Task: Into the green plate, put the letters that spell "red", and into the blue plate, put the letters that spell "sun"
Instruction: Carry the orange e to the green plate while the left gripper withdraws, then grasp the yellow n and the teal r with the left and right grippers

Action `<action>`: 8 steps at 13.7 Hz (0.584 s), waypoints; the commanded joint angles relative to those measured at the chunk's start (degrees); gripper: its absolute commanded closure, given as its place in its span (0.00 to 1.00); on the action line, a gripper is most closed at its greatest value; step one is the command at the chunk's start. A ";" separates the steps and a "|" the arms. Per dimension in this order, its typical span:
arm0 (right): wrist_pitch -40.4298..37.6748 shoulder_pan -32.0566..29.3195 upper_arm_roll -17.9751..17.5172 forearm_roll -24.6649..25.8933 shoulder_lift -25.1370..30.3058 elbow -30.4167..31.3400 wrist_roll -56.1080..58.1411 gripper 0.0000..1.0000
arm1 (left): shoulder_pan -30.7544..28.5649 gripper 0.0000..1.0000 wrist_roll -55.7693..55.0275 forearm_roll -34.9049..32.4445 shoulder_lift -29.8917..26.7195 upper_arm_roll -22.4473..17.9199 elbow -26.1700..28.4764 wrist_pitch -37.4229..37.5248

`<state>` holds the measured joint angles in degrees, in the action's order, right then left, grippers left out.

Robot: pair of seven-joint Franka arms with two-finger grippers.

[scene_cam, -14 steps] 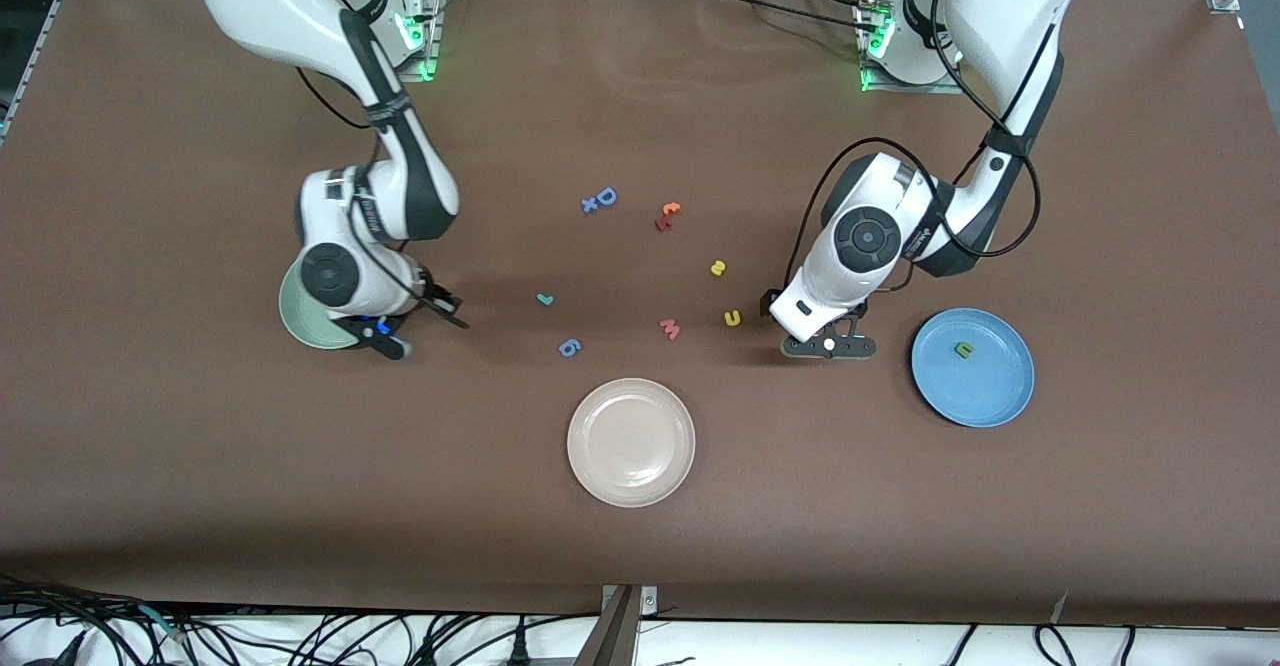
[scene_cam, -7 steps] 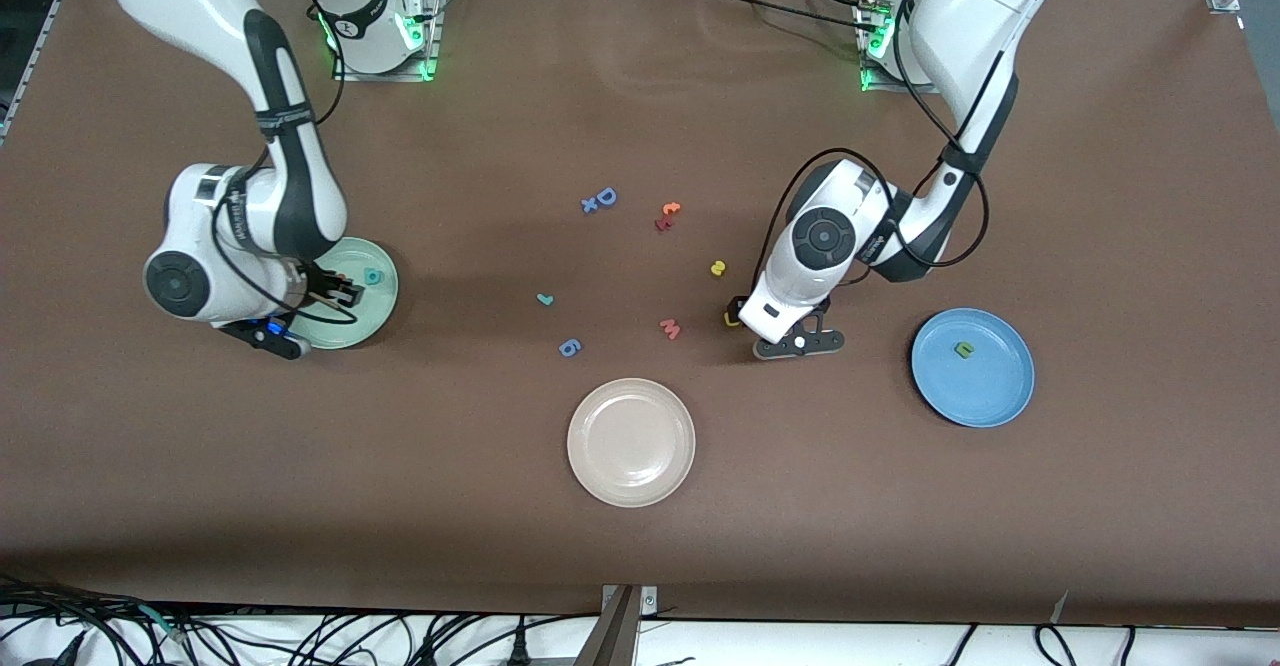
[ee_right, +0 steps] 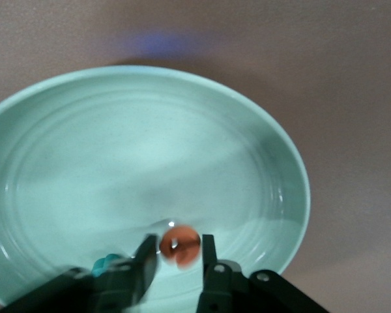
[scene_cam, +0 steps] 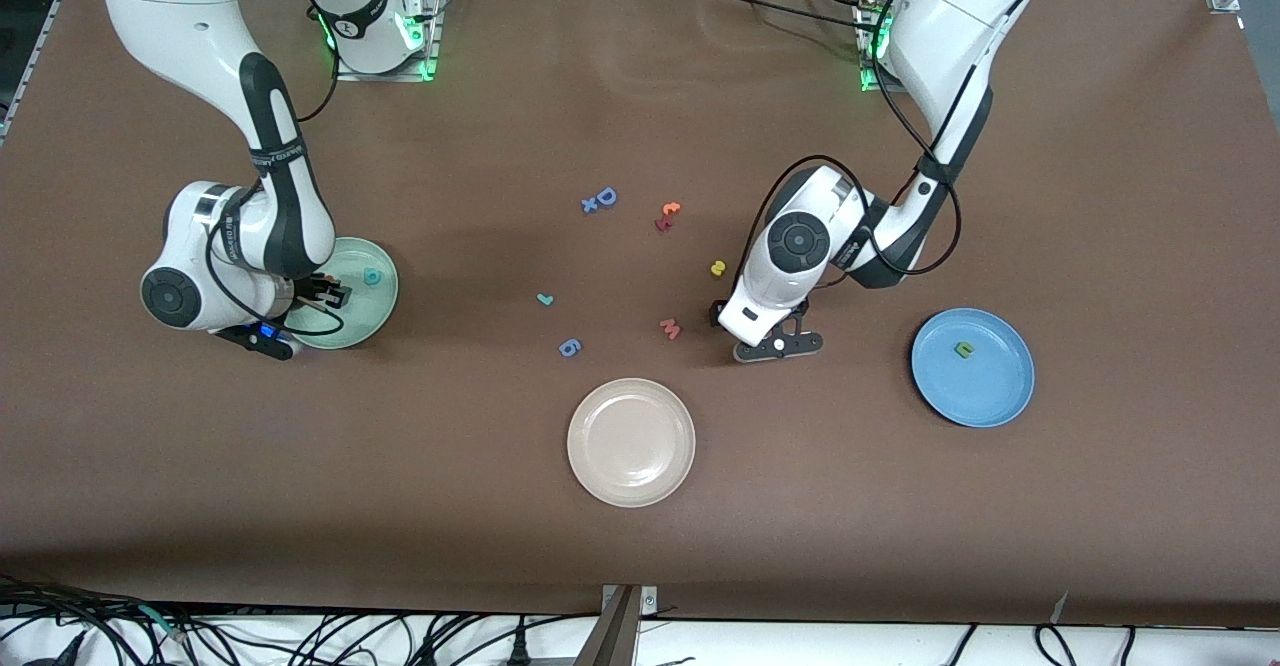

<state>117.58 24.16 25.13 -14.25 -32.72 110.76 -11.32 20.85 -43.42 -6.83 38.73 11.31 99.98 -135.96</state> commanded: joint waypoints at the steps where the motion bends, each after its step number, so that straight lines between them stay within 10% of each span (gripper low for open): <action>1: -0.07 0.10 0.10 -1.22 0.90 0.51 0.86 0.20 | 1.21 0.06 -0.88 -0.91 1.44 -0.50 -1.89 0.17; 8: -4.56 2.30 -6.03 -1.39 7.23 -2.13 -13.34 0.16 | 2.09 0.13 -0.88 -0.99 2.75 -0.68 -1.89 -1.32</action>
<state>113.50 25.51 22.32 -15.12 -27.53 108.73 -18.61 22.03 -43.48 -6.83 40.09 11.31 99.67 -137.06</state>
